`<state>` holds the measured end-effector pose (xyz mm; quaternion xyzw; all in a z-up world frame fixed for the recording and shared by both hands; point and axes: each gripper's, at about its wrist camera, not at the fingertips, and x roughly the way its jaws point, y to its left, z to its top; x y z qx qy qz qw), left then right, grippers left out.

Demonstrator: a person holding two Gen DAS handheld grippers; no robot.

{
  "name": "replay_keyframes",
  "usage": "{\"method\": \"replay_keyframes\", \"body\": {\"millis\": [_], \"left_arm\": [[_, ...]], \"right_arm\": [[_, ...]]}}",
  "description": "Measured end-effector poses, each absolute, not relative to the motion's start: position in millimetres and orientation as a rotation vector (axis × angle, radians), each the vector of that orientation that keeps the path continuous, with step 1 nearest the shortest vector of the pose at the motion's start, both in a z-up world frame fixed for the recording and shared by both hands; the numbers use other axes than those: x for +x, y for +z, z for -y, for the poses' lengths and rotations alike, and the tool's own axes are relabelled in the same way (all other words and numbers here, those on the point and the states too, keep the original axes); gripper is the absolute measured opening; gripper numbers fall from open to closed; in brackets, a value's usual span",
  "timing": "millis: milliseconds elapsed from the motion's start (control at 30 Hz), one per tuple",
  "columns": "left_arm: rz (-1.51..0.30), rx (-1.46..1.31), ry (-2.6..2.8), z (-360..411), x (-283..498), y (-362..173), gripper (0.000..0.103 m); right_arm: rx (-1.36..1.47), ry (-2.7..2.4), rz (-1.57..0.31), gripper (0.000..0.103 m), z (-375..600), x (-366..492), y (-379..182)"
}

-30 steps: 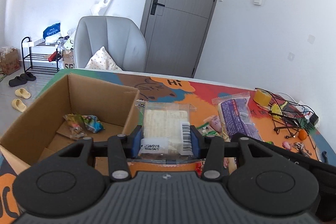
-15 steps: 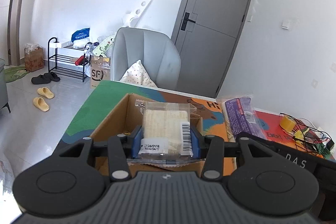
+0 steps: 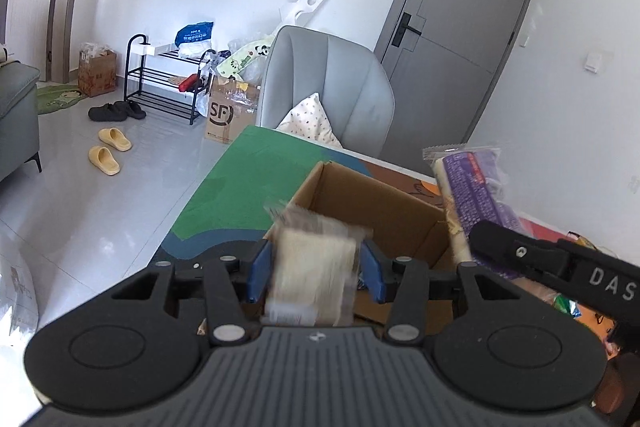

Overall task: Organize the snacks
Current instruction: 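Carry both packets over the box and release them inside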

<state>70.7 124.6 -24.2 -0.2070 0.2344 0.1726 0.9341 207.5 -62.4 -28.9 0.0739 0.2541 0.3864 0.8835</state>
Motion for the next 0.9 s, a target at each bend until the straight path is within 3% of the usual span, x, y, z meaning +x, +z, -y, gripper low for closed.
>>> {"method": "replay_keyframes", "body": {"millis": [467,633,900], "left_arm": [[-0.434,-0.402,0.46,-142,48,-12,0.054],[-0.418,-0.413,0.468,-135,45,-10,0.079],[-0.429,-0.371,0.381,-102,58,-6,0.085]], "right_arm": [[0.167,0.894,-0.573,0.03,35,204,-30],[0.178,0.844,-0.556,0.039,50,204,-24],[0.219,0.706,-0.558,0.046,106,210,-27]]}}
